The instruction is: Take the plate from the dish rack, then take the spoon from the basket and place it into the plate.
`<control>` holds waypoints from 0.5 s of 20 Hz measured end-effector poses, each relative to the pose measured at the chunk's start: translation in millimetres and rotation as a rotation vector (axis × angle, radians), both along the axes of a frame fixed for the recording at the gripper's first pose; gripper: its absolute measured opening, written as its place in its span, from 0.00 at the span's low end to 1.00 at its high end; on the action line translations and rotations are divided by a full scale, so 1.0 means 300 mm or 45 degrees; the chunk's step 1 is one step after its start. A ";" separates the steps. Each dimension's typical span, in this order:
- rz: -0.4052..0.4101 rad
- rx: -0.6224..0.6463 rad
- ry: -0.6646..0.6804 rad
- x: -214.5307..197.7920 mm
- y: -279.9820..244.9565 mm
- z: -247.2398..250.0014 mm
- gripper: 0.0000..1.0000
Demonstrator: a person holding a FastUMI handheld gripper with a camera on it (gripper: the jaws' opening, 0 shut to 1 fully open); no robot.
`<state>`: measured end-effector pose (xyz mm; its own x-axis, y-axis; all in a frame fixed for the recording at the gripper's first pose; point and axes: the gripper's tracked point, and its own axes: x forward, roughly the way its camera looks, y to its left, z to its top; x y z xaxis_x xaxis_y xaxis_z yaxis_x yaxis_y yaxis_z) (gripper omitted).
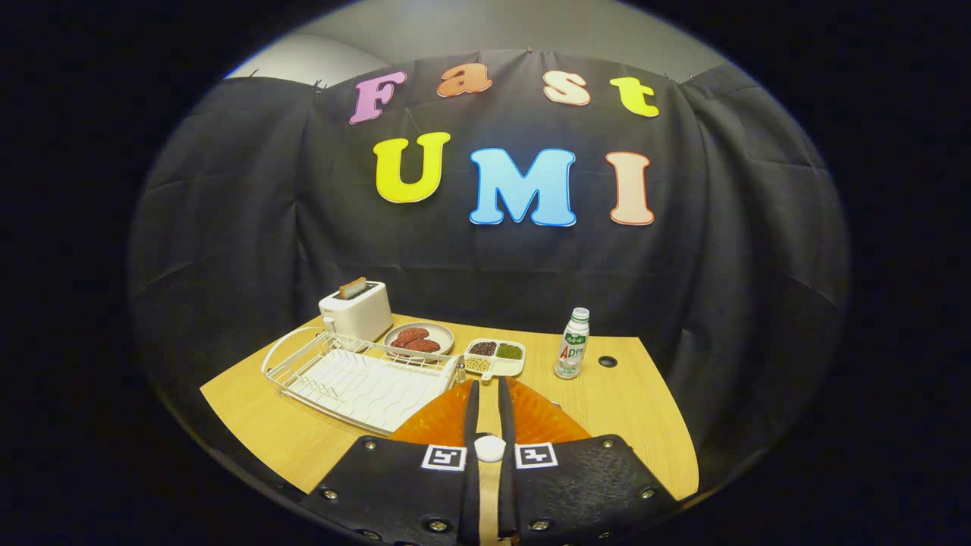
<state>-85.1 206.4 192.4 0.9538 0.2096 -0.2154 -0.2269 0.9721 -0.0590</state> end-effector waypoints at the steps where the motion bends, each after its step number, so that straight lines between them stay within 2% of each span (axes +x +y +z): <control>1: 0.014 -0.006 0.019 -0.002 0.014 -0.017 0.09; 10: 0.245 -0.114 0.180 -0.006 0.214 -0.198 0.09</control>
